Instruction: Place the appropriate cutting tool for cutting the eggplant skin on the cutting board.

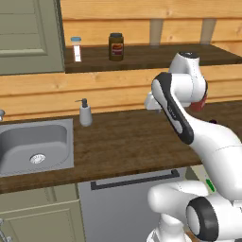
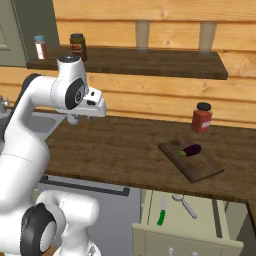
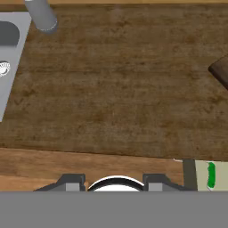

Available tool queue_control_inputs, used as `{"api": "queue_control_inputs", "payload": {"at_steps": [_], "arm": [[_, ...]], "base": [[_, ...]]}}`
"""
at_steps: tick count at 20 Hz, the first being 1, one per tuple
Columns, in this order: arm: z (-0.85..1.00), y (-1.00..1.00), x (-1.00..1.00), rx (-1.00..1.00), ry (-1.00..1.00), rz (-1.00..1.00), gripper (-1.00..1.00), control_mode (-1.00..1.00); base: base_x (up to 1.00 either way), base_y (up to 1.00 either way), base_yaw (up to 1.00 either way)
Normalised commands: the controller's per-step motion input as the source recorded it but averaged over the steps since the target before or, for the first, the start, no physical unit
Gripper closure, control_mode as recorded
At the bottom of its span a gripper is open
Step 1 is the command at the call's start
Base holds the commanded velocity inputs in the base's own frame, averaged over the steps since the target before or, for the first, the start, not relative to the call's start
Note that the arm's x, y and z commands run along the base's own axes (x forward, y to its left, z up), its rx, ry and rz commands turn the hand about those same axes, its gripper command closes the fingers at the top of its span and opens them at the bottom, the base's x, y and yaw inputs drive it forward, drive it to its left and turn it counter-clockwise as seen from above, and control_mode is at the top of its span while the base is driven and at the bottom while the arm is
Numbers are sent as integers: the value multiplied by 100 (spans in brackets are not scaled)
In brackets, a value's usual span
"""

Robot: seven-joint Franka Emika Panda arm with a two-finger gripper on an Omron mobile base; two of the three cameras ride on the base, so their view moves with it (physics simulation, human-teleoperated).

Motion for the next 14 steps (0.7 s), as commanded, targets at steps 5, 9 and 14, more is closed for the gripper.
{"api": "queue_control_inputs", "payload": {"at_steps": [5,9,14], "arm": [[-2,-7,-72,0,-17,0,-100,-100],[-32,-73,-100,7,-16,0,-100,-100],[-38,-61,-69,1,8,0,-100,-100]], "base": [[0,0,0],[0,0,0],[0,0,0]]}}
